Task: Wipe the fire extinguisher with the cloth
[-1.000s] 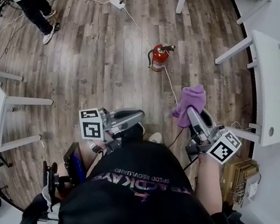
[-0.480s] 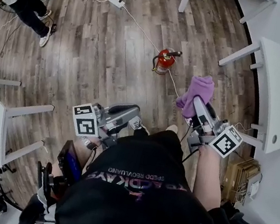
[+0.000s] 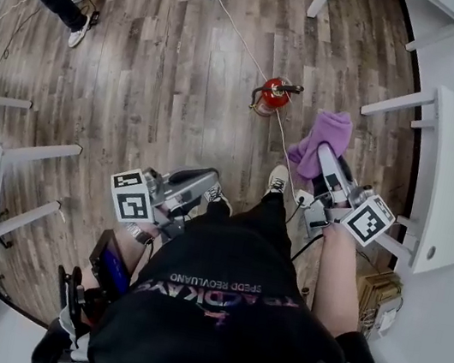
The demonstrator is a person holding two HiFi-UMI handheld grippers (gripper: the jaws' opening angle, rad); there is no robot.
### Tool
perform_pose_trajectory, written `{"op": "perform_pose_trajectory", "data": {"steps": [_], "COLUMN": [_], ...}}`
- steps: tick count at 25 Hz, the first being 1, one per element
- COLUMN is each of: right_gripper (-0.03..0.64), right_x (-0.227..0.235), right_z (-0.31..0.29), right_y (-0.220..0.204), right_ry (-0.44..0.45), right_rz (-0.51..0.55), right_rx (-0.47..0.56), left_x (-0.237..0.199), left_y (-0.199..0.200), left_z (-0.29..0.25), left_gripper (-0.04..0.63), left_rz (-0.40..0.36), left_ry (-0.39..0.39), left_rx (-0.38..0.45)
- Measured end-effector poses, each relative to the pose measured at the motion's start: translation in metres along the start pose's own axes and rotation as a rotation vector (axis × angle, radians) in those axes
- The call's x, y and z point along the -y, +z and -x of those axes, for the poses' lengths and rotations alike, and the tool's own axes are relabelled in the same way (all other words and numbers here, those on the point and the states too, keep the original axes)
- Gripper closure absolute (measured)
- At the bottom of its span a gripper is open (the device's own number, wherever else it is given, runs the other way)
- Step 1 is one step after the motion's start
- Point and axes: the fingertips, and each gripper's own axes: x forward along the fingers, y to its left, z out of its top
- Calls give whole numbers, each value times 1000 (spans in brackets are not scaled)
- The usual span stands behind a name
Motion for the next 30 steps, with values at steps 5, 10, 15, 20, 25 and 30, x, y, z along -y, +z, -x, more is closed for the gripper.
{"op": "perform_pose_trajectory", "data": {"steps": [5, 10, 15, 20, 25, 30], "right_gripper": [518, 518, 518, 518, 518, 518], "right_x": [31, 80, 143, 201, 265, 325], "right_z": [-14, -21, -33, -56, -89, -110], "right_y": [23, 34, 31, 4, -32, -78], "right_ry": [23, 27, 25, 12, -9, -22], "right_rz": [-30, -76, -120, -145, -162, -224], "right_rx": [-46, -105, -163, -250, -294, -232], "left_x": [-14, -27, -51, -86, -121, -156], "left_y": [-6, -24, -51, -70, -89, -122], "left_z": [-33, -86, -137, -177, -204, -200], "left_gripper": [597, 597, 597, 597, 597, 597], "left_rz": [46, 79, 104, 172, 197, 252], "left_ry": [51, 87, 115, 88, 39, 3], "left_rx": [26, -7, -3, 52, 95, 98]}}
